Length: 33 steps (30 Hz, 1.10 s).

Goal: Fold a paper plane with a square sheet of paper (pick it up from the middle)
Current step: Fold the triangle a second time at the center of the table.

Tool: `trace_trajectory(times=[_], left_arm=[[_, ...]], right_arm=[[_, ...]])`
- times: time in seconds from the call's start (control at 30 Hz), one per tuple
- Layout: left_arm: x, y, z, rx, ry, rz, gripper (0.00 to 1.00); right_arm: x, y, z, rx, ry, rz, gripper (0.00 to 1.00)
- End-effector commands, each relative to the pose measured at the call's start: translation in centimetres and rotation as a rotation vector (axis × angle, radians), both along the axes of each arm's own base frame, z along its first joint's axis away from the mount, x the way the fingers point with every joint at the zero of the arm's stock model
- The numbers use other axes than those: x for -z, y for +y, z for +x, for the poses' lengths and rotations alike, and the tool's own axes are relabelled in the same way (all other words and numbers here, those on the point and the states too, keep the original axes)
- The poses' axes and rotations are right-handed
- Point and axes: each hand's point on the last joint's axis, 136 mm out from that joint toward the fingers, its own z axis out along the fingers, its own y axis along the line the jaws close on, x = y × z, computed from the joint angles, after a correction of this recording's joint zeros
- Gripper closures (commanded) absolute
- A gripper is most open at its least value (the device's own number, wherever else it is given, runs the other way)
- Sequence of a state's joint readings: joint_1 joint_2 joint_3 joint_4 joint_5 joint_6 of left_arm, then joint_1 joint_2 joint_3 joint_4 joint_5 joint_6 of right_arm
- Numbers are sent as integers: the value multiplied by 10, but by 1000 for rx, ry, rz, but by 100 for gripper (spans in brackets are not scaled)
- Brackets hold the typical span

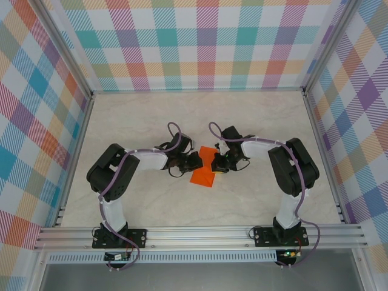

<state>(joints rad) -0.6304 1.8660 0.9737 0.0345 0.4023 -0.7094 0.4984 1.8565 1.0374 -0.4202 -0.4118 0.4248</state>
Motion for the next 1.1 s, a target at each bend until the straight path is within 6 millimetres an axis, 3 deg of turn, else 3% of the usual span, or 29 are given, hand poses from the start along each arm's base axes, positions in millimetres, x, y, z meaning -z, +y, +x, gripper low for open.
trace_trajectory(times=[0.0, 0.13, 0.27, 0.4, 0.57, 0.67, 0.8, 1.07], left_arm=[[11, 16, 7, -41, 3, 97, 92], [15, 39, 21, -103, -9, 178, 92], [10, 46, 33, -102, -19, 208, 92], [-12, 29, 37, -45, -49, 125, 92], [-43, -1, 20, 48, -83, -26, 92], [-36, -13, 6, 83, -51, -44, 92], [-12, -13, -4, 79, -5, -13, 94], [13, -4, -15, 64, 52, 31, 96]], right_arm=[[48, -39, -24, -7, 84, -228, 93], [48, -41, -25, -8, 80, -241, 93], [48, -42, -25, -9, 79, -241, 93], [46, -41, -23, -9, 74, -239, 93], [45, -39, -23, -9, 75, -232, 93], [43, -38, -22, -9, 74, -226, 94], [38, -32, -20, -12, 66, -192, 93], [-6, -5, 2, -21, -26, -51, 93]])
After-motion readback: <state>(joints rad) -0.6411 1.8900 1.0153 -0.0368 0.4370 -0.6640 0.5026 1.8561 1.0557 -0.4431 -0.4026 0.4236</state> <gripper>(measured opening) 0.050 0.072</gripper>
